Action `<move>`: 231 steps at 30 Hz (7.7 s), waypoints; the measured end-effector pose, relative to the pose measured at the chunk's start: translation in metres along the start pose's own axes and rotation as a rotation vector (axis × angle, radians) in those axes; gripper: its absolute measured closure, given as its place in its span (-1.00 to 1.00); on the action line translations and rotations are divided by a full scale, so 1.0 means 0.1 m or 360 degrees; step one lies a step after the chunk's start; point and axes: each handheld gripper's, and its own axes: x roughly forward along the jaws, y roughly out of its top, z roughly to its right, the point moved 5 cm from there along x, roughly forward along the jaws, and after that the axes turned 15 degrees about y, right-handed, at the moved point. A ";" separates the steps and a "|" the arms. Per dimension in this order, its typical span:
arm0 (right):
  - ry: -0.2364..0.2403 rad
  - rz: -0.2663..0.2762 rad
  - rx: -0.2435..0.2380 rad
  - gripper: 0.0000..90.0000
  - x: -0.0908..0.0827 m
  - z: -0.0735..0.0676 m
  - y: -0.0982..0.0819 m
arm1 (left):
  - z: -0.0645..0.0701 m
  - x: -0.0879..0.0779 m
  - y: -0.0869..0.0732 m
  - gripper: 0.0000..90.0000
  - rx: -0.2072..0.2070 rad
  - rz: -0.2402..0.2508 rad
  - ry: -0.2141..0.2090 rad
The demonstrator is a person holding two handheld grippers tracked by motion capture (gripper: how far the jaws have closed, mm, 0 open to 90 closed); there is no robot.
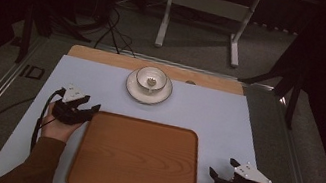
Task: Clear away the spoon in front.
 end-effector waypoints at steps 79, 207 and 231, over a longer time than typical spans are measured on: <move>-0.0024 -0.0004 -0.0015 -0.67 -0.01 0.05 -0.01 | 0.98 0.59 0.88 0.00 0.0341 0.0059 -0.0190; -0.0071 0.0048 0.0013 -0.67 -0.09 0.10 -0.03 | 0.41 -0.23 0.47 0.97 0.0469 0.0192 0.0088; -0.0073 0.0047 0.0015 -0.67 -0.09 0.10 -0.03 | 0.27 -0.40 0.18 0.97 0.0442 0.0156 0.0120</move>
